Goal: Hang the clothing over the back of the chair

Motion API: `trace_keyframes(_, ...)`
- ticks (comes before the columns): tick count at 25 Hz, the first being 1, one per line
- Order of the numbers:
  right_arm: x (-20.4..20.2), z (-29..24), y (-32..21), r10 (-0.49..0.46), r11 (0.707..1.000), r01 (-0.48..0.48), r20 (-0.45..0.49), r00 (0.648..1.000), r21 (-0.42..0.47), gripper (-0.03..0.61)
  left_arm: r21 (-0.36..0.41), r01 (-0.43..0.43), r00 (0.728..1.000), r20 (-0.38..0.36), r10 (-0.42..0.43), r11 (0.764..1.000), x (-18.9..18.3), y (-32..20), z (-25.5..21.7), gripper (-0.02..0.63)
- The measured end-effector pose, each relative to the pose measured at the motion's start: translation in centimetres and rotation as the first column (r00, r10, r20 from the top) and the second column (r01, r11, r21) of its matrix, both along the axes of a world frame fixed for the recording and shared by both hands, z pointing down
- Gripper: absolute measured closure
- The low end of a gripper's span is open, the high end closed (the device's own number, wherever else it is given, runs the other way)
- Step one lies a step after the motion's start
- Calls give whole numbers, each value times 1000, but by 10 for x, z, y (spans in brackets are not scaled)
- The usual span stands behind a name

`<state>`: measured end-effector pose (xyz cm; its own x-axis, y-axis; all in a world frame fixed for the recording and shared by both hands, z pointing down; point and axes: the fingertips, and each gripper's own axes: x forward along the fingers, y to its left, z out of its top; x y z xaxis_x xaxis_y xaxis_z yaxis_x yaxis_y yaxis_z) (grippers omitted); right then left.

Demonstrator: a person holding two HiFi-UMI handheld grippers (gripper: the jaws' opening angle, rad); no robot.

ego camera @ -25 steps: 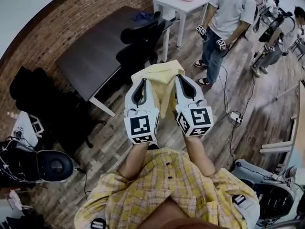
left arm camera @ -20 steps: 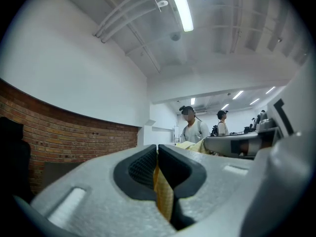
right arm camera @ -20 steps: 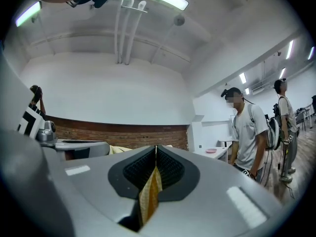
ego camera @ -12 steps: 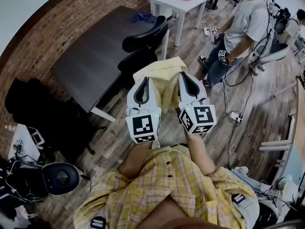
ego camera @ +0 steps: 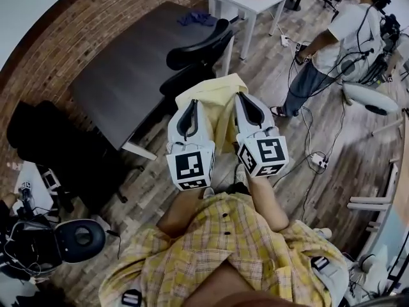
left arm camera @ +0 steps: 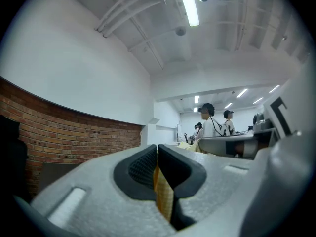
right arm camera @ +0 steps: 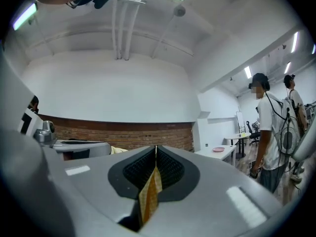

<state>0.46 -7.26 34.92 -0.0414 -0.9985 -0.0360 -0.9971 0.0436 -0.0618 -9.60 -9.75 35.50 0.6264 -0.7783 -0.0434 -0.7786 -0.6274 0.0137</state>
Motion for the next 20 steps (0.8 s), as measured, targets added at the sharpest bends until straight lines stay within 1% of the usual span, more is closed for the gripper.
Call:
trace_keyframes(5,22,-1,-22,-60,998,59,10,998,11,565,16,55,998,9,-56,998,22,-16,-3,601)
trace_keyframes(11,46,-20,-58,-129,991,129,3,992,41,565,34,134,991,-1,-134,990,39,-45,-19,601)
trace_keyframes(20,87,-36,-109,-200,977,200,-4,980,74,565,47,210,978,9,-210,977,76,-91,-27,601)
